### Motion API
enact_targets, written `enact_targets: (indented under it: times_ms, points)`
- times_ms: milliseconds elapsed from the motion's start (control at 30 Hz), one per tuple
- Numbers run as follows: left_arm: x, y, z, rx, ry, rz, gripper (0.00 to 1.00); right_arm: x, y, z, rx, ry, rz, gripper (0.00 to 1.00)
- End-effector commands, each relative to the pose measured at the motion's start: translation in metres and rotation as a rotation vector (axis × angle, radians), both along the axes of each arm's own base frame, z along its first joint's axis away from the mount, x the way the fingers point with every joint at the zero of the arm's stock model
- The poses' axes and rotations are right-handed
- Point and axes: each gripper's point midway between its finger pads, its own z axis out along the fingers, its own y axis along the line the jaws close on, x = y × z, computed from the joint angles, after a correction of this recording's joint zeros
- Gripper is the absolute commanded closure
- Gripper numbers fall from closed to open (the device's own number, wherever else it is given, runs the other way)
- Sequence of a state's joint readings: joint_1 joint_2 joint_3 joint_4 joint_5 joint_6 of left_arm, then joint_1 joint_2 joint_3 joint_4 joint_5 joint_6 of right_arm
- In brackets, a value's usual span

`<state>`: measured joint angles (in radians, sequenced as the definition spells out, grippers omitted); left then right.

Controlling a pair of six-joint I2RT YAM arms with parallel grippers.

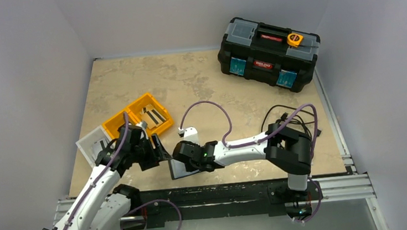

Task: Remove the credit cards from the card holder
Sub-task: Remove the credit card from the card holder.

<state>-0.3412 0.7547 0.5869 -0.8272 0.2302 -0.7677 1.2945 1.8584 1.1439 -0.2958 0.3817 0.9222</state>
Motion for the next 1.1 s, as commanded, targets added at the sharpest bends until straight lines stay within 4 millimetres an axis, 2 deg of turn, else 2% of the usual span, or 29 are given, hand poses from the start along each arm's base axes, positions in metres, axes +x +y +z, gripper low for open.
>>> enact_targets:
  times_ms: [0,233,633,800,900,1067]
  points:
    - [-0.001,-0.016,-0.004,-0.053,0.006,-0.049,0.41,-0.013,-0.026,-0.028,-0.047,0.087,0.011,0.89]
    - [-0.001,-0.035,-0.013,-0.087,0.016,-0.092,0.66,-0.015,-0.032,-0.034,-0.009,0.132,0.008,0.97]
    - [0.011,-0.053,-0.041,-0.028,0.053,-0.119,0.77,-0.015,-0.034,-0.032,0.044,0.161,0.022,0.98]
    - [0.015,-0.047,-0.058,0.039,0.085,-0.092,0.84,-0.012,-0.031,-0.016,0.092,0.153,0.029,0.96]
    - [0.015,-0.040,-0.069,0.083,0.101,-0.073,0.92,-0.009,-0.026,0.003,0.130,0.134,0.034,0.88]
    - [0.013,-0.033,-0.078,0.127,0.115,-0.062,0.94,-0.007,-0.021,0.030,0.178,0.107,0.043,0.75]
